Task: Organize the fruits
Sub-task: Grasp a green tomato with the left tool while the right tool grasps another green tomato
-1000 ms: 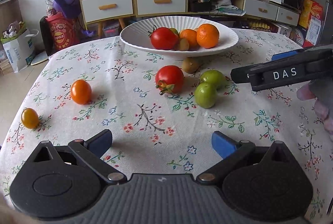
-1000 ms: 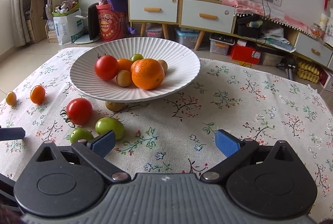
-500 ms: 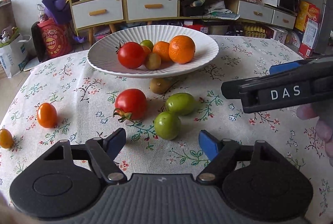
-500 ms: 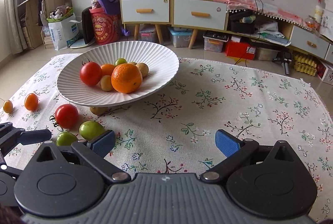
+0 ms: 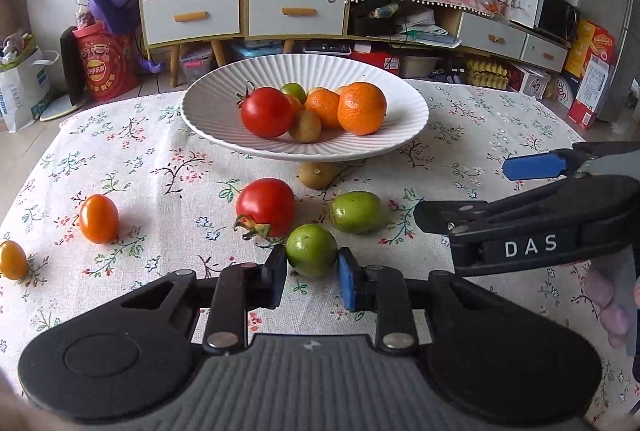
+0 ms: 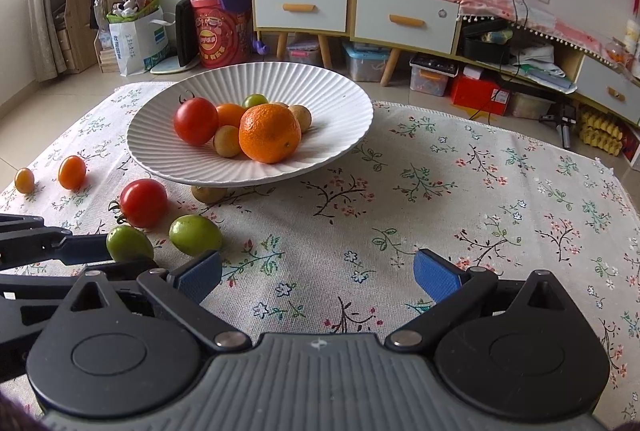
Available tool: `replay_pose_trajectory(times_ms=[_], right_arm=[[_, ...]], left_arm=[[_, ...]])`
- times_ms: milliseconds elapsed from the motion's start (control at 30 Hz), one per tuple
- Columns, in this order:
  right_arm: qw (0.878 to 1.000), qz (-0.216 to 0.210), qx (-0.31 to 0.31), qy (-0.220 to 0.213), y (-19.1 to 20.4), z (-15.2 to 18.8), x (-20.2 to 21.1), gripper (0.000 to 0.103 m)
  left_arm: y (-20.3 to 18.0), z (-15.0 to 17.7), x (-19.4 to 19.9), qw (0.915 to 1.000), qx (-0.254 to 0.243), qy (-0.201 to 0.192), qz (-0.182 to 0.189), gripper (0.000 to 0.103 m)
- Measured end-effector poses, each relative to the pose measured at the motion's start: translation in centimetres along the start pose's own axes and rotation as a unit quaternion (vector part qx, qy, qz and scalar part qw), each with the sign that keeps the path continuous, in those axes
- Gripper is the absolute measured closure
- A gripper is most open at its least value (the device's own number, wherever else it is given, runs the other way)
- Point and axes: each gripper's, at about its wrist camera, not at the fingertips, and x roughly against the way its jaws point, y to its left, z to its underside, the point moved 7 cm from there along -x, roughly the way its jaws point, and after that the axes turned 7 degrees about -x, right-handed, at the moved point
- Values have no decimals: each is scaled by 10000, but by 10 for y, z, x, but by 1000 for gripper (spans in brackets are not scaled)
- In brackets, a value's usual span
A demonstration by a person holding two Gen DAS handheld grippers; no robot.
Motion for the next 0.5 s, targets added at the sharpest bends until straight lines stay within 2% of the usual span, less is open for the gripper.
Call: replay_pose_trajectory(times_ms=[500], right_arm=[[9970, -361, 612, 322, 48, 10, -14, 2]], left_arm=[[45, 21, 15, 9989, 87, 291, -371, 76]])
